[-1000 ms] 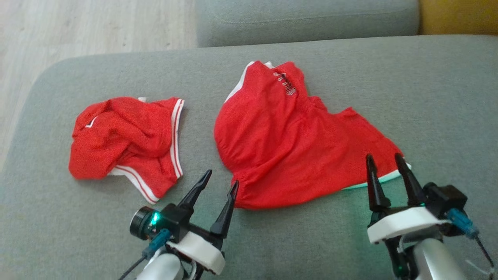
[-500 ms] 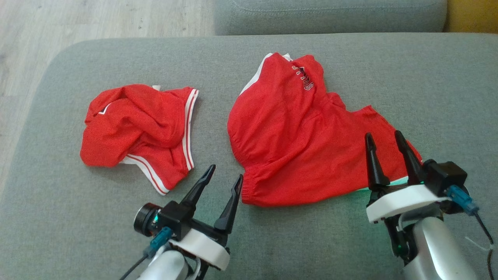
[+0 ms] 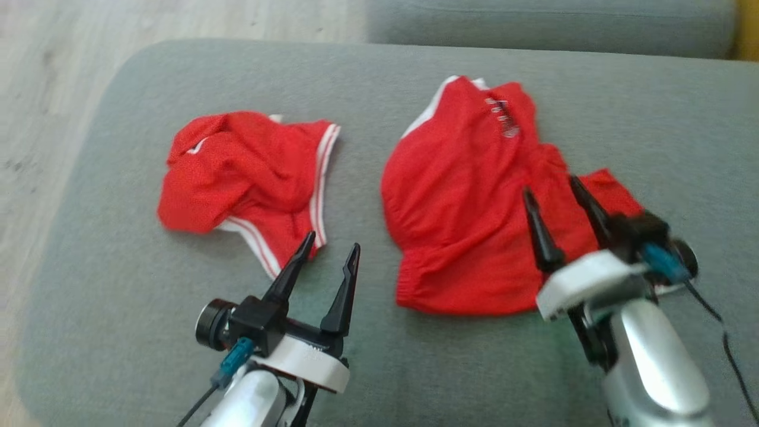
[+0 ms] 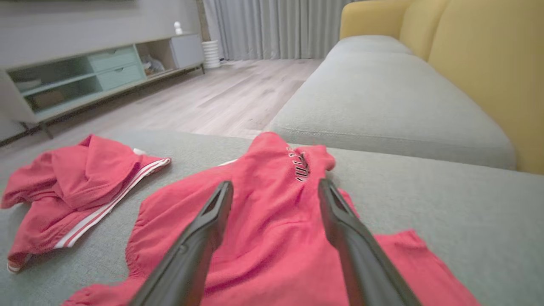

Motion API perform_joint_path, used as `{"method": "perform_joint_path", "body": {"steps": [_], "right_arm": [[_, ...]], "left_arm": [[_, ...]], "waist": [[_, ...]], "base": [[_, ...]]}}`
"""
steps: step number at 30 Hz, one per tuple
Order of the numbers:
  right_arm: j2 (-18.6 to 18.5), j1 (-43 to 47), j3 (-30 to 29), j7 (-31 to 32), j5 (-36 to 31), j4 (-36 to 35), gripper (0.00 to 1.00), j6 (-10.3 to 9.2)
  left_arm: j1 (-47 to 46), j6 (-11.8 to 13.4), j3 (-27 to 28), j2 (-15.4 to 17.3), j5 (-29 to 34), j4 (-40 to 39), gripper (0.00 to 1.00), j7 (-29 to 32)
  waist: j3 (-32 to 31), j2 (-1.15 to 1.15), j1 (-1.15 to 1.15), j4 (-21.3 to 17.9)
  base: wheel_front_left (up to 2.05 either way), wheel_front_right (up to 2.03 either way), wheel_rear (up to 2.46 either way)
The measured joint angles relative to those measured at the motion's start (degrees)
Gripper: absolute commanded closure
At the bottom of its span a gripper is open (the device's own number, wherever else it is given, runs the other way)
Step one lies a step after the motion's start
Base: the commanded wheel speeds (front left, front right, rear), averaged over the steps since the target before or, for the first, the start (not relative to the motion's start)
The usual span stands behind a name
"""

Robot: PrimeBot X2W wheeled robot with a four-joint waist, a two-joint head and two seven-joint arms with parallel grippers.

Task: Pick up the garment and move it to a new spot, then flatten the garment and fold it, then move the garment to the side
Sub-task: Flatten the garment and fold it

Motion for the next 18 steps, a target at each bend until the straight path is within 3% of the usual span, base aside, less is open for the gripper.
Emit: {"method": "perform_joint_path", "body": {"steps": [4,10,18], "right_arm": [[-0.3,-6.28,2.71,6.65,-2.23,3.63,0.0,0.0],[-3.81,-16.18,7.05,17.15,0.32,15.02,0.0,0.0],[-5.44,-28.17,6.61,22.74,2.22,29.04,0.0,0.0]], "left_arm": [[-0.01,-0.26,1.56,-0.99,0.48,-0.42,0.0,-0.01],[-0.02,-2.1,1.86,-3.18,1.4,-0.09,0.0,-0.1],[-0.13,-4.14,1.88,-4.89,1.93,1.15,0.0,-0.15]], "waist": [[0.97,0.0,0.0,2.81],[2.71,0.0,0.0,7.35],[5.29,0.0,0.0,13.4]], "base": [[0.0,0.0,0.0],[0.0,0.0,0.0],[0.0,0.0,0.0]]}}
